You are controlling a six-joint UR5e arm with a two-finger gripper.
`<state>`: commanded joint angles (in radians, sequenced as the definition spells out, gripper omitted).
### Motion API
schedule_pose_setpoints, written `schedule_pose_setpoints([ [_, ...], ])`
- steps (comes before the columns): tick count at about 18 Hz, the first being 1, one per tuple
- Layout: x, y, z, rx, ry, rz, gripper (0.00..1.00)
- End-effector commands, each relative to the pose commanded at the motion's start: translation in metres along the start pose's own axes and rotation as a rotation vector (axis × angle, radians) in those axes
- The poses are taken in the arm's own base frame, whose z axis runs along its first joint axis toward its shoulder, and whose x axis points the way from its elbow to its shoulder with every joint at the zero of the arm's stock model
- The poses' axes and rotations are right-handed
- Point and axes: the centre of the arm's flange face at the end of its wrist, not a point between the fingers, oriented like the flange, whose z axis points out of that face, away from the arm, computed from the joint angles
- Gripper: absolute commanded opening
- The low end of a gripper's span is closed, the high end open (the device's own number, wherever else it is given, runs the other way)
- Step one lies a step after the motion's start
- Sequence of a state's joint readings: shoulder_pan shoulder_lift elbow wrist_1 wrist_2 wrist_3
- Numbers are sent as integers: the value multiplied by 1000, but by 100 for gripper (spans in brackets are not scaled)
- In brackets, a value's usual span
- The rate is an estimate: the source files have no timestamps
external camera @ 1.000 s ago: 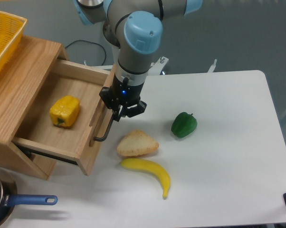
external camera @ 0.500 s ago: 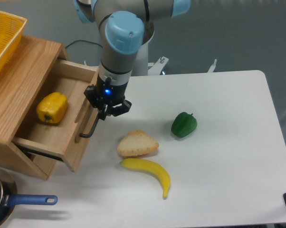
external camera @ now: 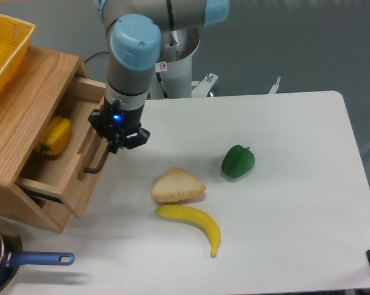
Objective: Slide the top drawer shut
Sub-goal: 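Push the drawer front with the gripper into the wooden cabinet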
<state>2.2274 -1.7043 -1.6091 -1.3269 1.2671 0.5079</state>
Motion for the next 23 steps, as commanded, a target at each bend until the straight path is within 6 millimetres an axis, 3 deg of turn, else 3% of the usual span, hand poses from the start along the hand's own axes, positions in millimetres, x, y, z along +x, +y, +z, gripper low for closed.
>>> schedule_pose_setpoints([
  [7,31,-6,11,-16,17,29,15],
  [23,49,-13,17,-20,29,65,15],
])
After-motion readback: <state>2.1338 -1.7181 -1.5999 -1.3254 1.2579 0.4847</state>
